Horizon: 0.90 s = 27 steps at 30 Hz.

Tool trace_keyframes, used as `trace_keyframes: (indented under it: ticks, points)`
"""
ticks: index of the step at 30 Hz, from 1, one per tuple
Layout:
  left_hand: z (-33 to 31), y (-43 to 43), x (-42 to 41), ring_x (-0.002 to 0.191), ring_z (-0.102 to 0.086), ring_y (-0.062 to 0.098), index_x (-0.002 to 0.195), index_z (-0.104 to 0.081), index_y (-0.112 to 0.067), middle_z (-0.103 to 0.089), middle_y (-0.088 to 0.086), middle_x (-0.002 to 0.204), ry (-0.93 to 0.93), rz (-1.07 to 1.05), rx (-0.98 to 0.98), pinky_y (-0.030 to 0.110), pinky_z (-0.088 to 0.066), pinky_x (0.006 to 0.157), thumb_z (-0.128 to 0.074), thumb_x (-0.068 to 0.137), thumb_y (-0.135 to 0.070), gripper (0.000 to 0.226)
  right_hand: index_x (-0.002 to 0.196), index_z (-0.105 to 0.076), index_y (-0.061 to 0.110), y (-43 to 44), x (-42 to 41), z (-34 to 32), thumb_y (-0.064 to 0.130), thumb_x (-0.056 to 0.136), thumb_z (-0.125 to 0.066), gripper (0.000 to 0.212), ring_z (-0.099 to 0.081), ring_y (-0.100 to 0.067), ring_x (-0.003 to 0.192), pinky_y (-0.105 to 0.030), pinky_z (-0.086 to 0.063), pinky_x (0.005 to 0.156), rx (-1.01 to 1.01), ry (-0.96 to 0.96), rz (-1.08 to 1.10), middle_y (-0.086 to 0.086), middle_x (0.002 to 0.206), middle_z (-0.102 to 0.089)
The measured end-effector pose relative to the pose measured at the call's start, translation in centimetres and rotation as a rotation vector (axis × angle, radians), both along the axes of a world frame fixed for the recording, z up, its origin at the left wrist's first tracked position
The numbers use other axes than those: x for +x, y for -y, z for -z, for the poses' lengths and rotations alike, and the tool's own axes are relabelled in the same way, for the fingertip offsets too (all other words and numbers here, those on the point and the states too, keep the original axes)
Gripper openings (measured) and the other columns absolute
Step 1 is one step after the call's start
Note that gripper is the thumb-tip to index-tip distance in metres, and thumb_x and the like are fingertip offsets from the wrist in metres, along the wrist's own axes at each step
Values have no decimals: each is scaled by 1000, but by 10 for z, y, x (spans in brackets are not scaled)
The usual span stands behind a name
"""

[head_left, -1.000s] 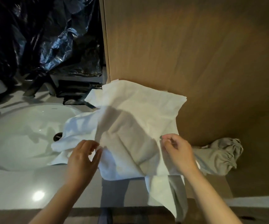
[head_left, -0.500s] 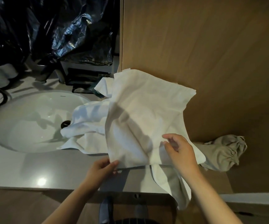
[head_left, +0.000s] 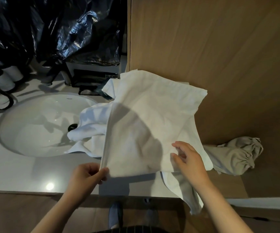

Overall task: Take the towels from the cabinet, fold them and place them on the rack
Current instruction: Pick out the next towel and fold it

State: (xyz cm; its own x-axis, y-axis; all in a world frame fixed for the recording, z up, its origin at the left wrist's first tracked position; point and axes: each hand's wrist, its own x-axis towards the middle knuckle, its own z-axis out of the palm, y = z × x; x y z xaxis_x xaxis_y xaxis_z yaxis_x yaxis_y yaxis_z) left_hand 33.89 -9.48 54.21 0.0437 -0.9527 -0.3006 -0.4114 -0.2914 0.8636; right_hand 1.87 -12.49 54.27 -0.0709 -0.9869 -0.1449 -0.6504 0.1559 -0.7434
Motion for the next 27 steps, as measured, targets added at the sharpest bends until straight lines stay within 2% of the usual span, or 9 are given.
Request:
trace_keyframes:
  ticks: [4,6,9,12,16,18,20,24,27]
  points:
    - [3,3,-2,61,-66,5,75,-73,-20,-72,-10,71,134,56,-29,14,-49,54,-68,87,-18,14,126,-62,22,-7,-4,1,22,96,-61,30,-53,-12,124,-35,-47,107,-21,3,66,7,140,-51]
    - [5,4,-2,63,-66,5,74,-73,-20,-72,-10,73,122,60,-31,13,-49,55,-68,87,-18,15,120,-64,22,-16,-10,3,21,96,-60,24,-57,-12,116,-34,-51,99,-84,-29,151,6,132,-55]
    - [10,3,-4,59,-65,6,67,-72,-16,-72,-5,68,96,25,-21,10,-48,54,-70,86,-19,19,99,-65,21,-31,-23,9,23,96,-60,6,-62,-9,86,-21,-49,70,-94,-108,313,4,102,-62]
    - [14,3,-6,59,-65,9,66,-73,-16,-71,-1,65,75,-21,0,15,-51,53,-72,85,-22,20,75,-59,12,-41,-38,22,33,98,-56,32,-59,-13,63,-23,-39,52,98,-124,458,-2,68,-61]
    - [17,5,-10,57,-64,10,65,-73,-13,-70,2,62,60,-57,18,22,-53,56,-73,83,-24,22,91,-62,1,-41,-51,31,39,98,-54,39,-67,-25,74,-38,-54,69,298,86,641,-13,78,-69]
    - [16,5,-11,54,-63,12,62,-73,-11,-69,4,59,62,-80,18,29,-53,59,-74,83,-25,25,109,-59,-2,-34,-53,35,33,97,-59,37,-68,-30,85,-49,-56,87,297,261,755,-18,91,-70]
    - [15,4,-14,52,-62,11,60,-71,-10,-68,5,58,73,-83,9,27,-51,58,-73,84,-25,27,128,-52,-2,-28,-54,37,22,95,-63,42,-68,-31,86,-48,-55,93,292,482,881,-21,95,-69]
    - [11,2,-15,48,-58,5,59,-70,-13,-66,3,55,121,-66,-29,9,-42,47,-72,84,-24,28,130,-49,5,-20,-62,36,9,90,-68,44,-61,-23,78,-33,-54,74,195,663,1060,-22,108,-65]
    - [10,1,-14,48,-59,6,65,-72,-15,-67,0,56,165,-85,-30,15,-45,49,-72,85,-22,21,128,-47,14,-24,-66,31,4,89,-65,44,-56,-14,65,-25,-44,58,65,539,1092,-6,81,-61]
